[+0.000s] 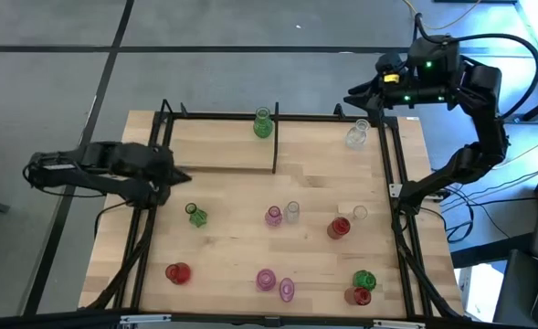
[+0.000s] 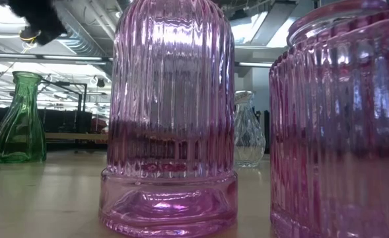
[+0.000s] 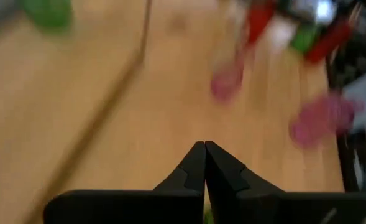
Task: Sort vases onto shelf
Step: Put the top green vase on the shelf aligned with the other green vase
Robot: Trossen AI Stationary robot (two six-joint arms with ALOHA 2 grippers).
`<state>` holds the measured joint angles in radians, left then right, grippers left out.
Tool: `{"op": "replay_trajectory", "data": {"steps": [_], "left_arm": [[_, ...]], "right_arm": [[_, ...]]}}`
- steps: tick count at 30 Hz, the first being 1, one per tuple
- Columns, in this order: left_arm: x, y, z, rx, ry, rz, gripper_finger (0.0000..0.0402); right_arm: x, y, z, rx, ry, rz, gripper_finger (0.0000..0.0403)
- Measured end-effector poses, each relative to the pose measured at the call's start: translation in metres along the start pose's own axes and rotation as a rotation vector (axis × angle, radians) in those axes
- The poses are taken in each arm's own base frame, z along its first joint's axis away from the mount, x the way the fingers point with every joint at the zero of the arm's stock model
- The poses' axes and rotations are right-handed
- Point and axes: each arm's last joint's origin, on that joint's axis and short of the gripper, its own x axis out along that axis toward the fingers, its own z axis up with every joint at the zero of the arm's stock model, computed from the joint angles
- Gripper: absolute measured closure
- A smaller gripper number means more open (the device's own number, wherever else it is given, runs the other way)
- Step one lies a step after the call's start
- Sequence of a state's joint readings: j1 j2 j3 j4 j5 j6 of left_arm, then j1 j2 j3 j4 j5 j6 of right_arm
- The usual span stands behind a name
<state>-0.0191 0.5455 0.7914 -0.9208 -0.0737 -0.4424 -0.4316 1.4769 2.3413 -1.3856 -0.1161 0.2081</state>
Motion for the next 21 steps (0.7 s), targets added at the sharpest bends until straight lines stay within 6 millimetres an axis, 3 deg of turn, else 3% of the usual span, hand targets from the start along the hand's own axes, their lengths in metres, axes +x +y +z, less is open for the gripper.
{"op": "replay_trajectory", "data": {"steps": [6, 16, 21], "left_arm": [[0.011, -0.003, -0.002, -0.038, 0.123, -0.017, 0.0378], [0.036, -0.007, -0.001, -0.076, 0.287, 0.000, 0.0253], [0.046, -0.007, -0.006, -0.100, 0.426, 0.033, 0.0239]], "right_arm": [[0.006, 0.000, 0.002, 0.002, 0.007, -0.001, 0.0267], [0.013, 0.000, 0.005, 0.026, -0.003, 0.028, 0.0267], [0.013, 0.000, 0.005, 0.049, 0.002, 0.030, 0.0267]]}}
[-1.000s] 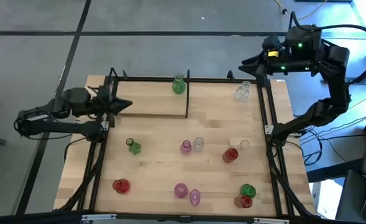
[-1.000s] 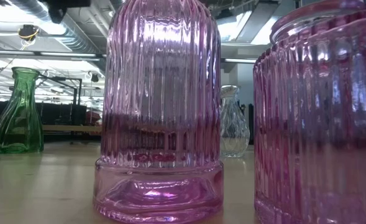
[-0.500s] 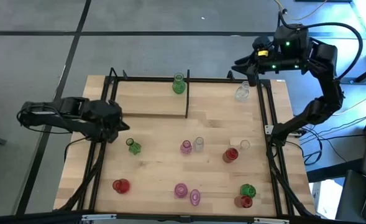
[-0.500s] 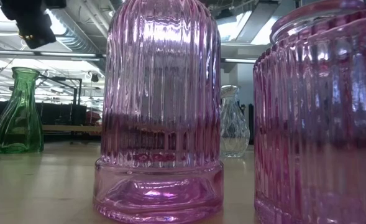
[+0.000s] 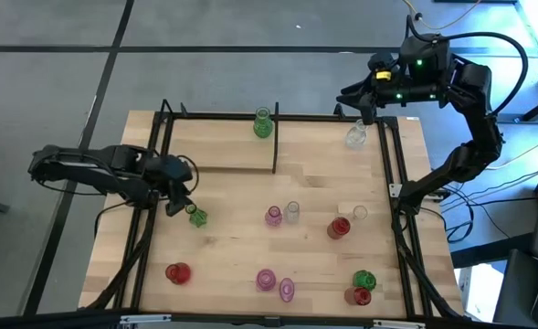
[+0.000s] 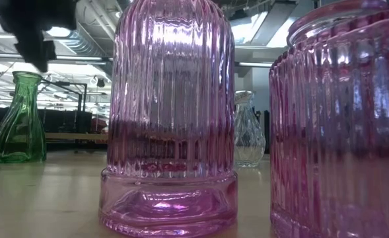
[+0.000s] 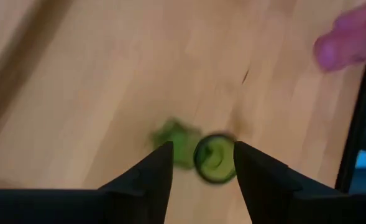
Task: Sort vases onto shelf
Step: Put the top green vase on the shelf aligned with the other green vase
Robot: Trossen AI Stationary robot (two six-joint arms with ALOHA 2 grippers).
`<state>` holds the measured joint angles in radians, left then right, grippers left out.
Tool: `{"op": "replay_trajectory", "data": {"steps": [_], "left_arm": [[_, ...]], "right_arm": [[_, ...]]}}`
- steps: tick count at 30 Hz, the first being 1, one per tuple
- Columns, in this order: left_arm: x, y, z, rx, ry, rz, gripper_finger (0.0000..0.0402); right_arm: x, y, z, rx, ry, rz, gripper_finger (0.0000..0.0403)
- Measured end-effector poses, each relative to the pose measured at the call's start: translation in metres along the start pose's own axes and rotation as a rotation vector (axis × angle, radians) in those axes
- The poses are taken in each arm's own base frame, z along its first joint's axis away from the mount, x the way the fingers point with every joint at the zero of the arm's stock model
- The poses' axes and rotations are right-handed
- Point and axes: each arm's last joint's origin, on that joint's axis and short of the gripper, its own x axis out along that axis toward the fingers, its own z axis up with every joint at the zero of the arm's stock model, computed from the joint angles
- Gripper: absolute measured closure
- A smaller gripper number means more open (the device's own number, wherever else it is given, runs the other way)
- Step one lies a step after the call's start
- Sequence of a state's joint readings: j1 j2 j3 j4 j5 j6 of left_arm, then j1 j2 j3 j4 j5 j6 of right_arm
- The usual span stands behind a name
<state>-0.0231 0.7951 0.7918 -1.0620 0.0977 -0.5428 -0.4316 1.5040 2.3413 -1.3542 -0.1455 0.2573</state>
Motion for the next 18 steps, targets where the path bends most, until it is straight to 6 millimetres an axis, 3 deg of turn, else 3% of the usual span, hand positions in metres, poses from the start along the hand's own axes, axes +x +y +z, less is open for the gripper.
{"op": "replay_trajectory", "data": {"steps": [18], "left_arm": [[0.030, -0.002, 0.008, 0.006, 0.137, 0.076, 0.0245]], "right_arm": [[0.000, 0.000, -0.001, 0.001, 0.010, 0.003, 0.0267]]}}
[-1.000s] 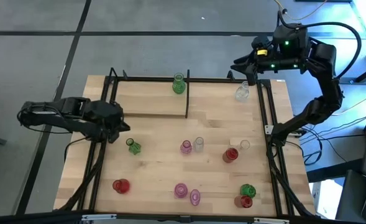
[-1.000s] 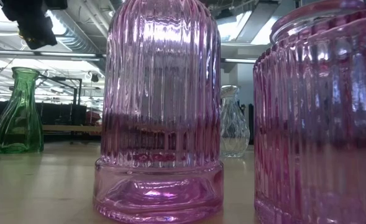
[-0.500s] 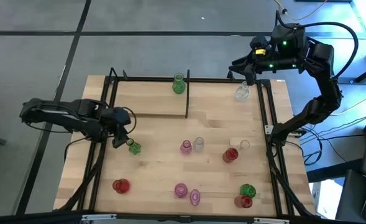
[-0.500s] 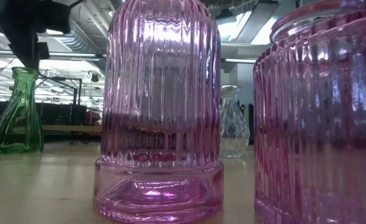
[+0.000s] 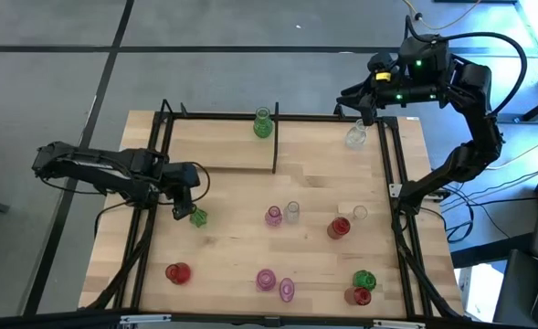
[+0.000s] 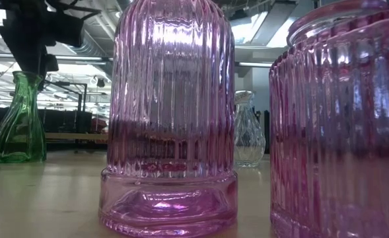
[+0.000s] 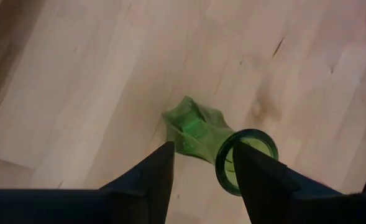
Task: Sort vases onto shelf
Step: Put the top green vase on the shelf aligned with the other green vase
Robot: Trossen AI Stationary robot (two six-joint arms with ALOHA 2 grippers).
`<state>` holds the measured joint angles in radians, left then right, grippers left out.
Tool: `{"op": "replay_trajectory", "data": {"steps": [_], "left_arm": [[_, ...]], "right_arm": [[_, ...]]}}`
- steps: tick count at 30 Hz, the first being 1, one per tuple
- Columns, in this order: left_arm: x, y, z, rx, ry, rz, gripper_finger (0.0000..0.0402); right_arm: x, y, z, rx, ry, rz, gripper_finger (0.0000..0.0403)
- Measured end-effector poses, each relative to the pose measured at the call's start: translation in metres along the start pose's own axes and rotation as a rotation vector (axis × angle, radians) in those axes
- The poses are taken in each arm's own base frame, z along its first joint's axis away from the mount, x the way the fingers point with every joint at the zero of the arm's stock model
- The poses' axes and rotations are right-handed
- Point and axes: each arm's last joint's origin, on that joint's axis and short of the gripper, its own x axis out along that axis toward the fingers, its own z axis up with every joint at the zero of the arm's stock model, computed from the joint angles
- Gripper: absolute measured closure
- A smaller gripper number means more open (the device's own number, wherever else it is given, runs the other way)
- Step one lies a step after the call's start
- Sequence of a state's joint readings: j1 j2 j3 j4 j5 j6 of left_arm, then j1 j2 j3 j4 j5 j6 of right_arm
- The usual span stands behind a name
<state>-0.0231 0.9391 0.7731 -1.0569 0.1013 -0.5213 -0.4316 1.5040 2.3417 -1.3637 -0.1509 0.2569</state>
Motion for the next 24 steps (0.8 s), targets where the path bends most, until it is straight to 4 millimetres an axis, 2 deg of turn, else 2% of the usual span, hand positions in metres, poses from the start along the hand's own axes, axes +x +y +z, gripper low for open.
{"op": "replay_trajectory", "data": {"steps": [5, 12, 18, 24], "left_arm": [[0.005, -0.002, 0.001, 0.003, 0.052, -0.023, 0.0282], [0.011, -0.005, 0.004, -0.017, 0.100, -0.063, 0.0385], [0.007, -0.010, 0.018, -0.076, -0.011, -0.101, 0.0388], [-0.022, -0.005, 0.059, -0.138, -0.255, -0.097, 0.0388]], "right_arm": [[0.000, 0.001, 0.000, 0.000, 0.005, 0.019, 0.0267], [0.000, 0.001, 0.000, -0.003, 0.006, 0.025, 0.0267], [0.000, 0.001, 0.000, -0.004, 0.006, 0.025, 0.0267], [0.000, 0.001, 0.000, -0.004, 0.006, 0.025, 0.0267]]}}
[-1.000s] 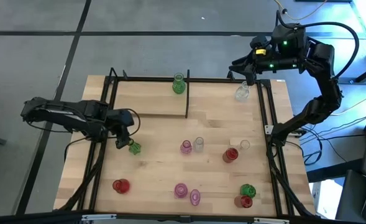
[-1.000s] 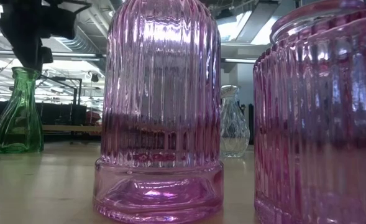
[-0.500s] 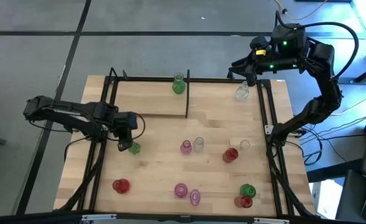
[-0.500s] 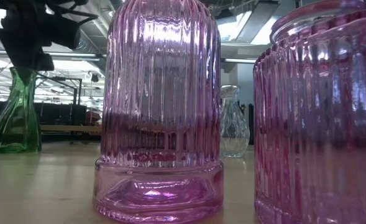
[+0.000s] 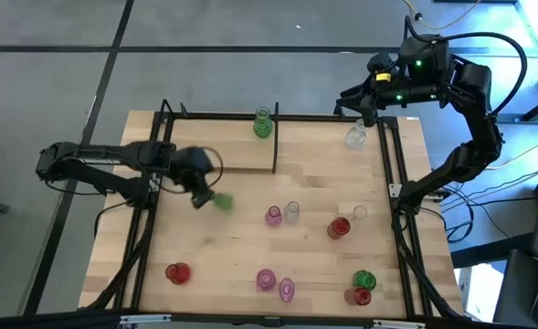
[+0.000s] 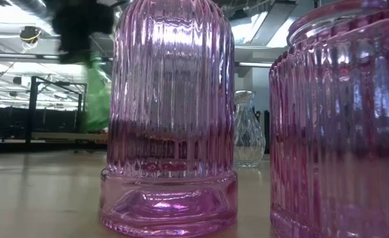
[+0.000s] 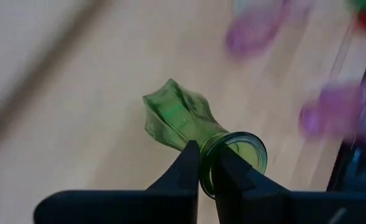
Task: Sort vases onto shelf
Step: Put the top green vase on the shelf aligned with the other green vase
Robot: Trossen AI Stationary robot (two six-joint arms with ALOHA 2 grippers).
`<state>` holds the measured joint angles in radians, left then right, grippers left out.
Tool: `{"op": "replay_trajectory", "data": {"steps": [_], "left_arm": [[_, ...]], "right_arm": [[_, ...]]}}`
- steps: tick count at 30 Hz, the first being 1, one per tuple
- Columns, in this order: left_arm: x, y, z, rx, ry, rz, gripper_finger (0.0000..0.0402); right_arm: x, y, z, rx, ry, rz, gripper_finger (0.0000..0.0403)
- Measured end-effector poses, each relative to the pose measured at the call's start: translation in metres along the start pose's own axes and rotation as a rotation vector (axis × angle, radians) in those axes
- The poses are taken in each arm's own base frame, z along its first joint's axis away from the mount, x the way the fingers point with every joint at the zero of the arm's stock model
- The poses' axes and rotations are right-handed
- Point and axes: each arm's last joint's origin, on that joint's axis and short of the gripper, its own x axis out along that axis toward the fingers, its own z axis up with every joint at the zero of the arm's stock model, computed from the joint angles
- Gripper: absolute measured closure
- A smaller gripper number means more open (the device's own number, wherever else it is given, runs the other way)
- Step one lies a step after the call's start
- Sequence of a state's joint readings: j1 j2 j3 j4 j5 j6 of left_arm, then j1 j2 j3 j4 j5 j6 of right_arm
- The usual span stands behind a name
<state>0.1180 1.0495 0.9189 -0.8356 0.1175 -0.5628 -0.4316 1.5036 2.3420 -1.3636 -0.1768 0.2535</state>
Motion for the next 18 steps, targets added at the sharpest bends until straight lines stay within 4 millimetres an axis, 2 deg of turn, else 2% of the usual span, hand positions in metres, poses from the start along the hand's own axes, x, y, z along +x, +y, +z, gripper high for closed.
{"op": "replay_trajectory", "data": {"steps": [3, 6, 9, 13, 18], "left_arm": [[-0.008, -0.002, 0.032, 0.016, -0.151, 0.027, 0.0388], [-0.010, 0.006, 0.058, 0.015, -0.199, 0.112, 0.0388], [-0.004, 0.022, 0.083, -0.026, -0.186, 0.128, 0.0388], [0.014, 0.038, 0.114, -0.041, -0.128, 0.101, 0.0388], [0.027, 0.053, 0.151, -0.049, -0.039, 0.131, 0.0389]], "right_arm": [[0.000, 0.000, 0.000, 0.001, 0.000, 0.000, 0.0267], [0.000, 0.000, 0.000, 0.001, 0.000, 0.001, 0.0267], [0.000, 0.001, 0.000, 0.003, 0.007, 0.029, 0.0267], [0.000, 0.001, 0.000, 0.003, 0.012, 0.043, 0.0267], [0.000, 0.001, -0.001, 0.004, 0.015, 0.042, 0.0267]]}}
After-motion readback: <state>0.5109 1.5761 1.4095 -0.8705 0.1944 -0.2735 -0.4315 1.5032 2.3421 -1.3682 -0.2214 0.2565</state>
